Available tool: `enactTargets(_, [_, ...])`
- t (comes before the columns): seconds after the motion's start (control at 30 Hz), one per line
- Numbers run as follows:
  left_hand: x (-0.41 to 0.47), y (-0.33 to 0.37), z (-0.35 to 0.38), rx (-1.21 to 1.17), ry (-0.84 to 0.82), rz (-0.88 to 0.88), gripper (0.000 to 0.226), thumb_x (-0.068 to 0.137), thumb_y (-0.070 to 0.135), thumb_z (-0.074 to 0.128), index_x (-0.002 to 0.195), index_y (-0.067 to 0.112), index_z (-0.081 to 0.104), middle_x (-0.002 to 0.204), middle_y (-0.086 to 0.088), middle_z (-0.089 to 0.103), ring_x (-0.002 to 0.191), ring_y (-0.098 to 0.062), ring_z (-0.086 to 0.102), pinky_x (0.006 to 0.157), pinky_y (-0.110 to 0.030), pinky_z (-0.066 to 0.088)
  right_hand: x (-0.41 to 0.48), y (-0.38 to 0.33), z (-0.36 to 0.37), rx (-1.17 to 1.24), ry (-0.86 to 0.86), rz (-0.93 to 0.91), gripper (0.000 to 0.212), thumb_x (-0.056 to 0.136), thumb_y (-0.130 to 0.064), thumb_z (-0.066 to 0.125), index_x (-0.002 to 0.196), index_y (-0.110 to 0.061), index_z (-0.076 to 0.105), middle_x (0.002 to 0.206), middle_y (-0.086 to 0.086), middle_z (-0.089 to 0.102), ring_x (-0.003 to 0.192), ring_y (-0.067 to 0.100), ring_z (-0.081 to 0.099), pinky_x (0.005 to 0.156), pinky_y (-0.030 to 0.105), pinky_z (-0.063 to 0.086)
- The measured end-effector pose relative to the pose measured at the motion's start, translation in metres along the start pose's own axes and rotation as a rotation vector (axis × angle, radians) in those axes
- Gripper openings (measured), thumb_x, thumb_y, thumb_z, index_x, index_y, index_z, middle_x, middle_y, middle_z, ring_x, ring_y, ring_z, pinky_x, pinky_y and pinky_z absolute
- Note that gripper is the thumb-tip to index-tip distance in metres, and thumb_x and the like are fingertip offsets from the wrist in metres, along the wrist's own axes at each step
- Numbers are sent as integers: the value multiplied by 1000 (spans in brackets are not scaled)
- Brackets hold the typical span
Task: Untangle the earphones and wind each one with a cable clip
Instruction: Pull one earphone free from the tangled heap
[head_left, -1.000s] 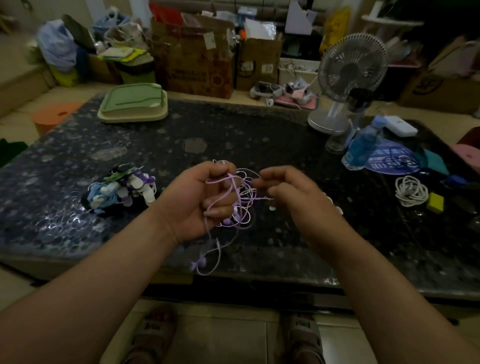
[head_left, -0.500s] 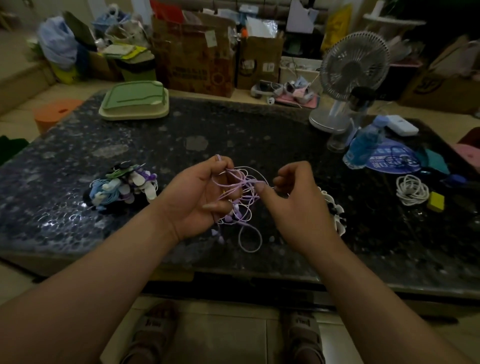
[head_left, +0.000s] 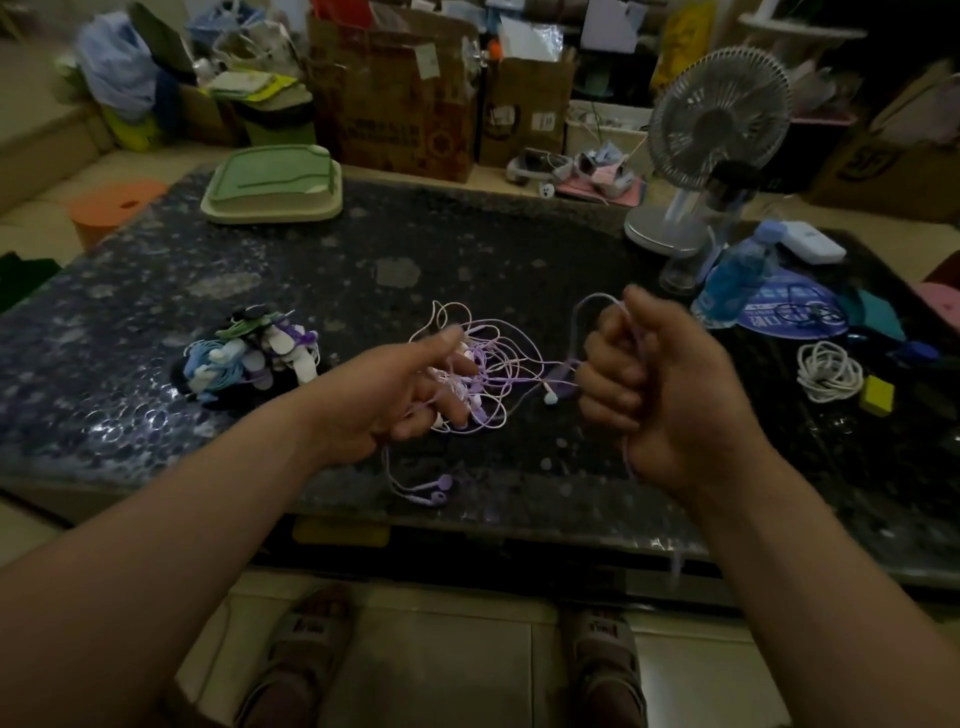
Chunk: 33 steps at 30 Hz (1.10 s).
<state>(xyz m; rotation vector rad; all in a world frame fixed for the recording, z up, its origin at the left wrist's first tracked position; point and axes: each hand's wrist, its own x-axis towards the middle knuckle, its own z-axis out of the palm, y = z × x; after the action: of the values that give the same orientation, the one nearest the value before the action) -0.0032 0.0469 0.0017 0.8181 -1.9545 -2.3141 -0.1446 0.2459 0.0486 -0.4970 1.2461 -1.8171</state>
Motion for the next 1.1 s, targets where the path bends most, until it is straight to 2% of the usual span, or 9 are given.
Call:
enactTargets(0.1, [4,-3,1,-87,4,71,33,95,35,59,114,9,68,65,2,55,41,-7,28,44,-21,17,-9,-7,-10,-23,-201,-18,37,102,-38,49,73,-16,57,58,-1,19,47,12,18,43,24,16])
enactTargets(0.17, [7,-1,-2,-180,32,122,20,104,23,52,104,11,68,66,5,51,41,-6,28,46,-24,15,-15,-6,-21,-166,-476,47,29,100,-34,57,83,-15,72,56,0,40,49,11,45,48,23,38])
enactTargets(0.3, [6,9,-6,-260,8,161,33,110,32,41,92,13,61,63,2,40,42,-8,25,48,-27,10,-23,5,-31,-809,-922,426,31,102,-22,64,131,-15,71,121,8,75,113,19,70,101,31,51])
enactTargets(0.4, [2,15,0,-214,-81,168,41,109,38,37,81,15,55,63,-1,31,44,-12,24,50,-30,13,-15,23,-27,-1166,-690,344,23,104,-35,62,120,-25,74,113,-7,77,107,9,71,103,37,53])
enactTargets(0.57, [-1,21,10,-148,-231,206,43,107,31,35,73,14,55,63,-6,28,46,-15,23,43,-25,23,7,35,-8,-948,-57,16,28,99,-28,69,126,-29,63,117,-9,72,107,5,68,102,43,55])
enactTargets(0.67, [-6,24,14,-109,-361,224,39,104,30,38,75,9,53,58,-7,31,44,-15,25,43,-23,28,15,35,3,-818,-223,-115,65,93,-15,75,149,-32,47,139,-11,63,126,0,60,109,36,51])
enactTargets(0.8, [-9,29,16,-186,-420,284,35,99,29,40,75,7,51,54,-5,34,40,-14,28,42,-24,26,13,41,10,-765,-395,-5,27,101,-7,64,128,-10,65,106,9,77,99,19,74,96,35,58])
enactTargets(0.93, [-5,35,-3,-326,-217,413,36,103,29,33,82,12,57,62,-3,46,39,-12,27,48,-32,12,5,61,-2,-846,-361,234,22,108,-23,55,107,-9,71,79,9,72,75,21,69,77,37,54])
enactTargets(1.1, [-1,31,-15,-320,12,443,45,108,31,29,90,16,67,77,-3,57,43,-12,31,57,-38,7,5,50,-1,-534,-186,250,33,112,-31,43,101,-9,67,67,4,59,65,21,62,70,35,57])
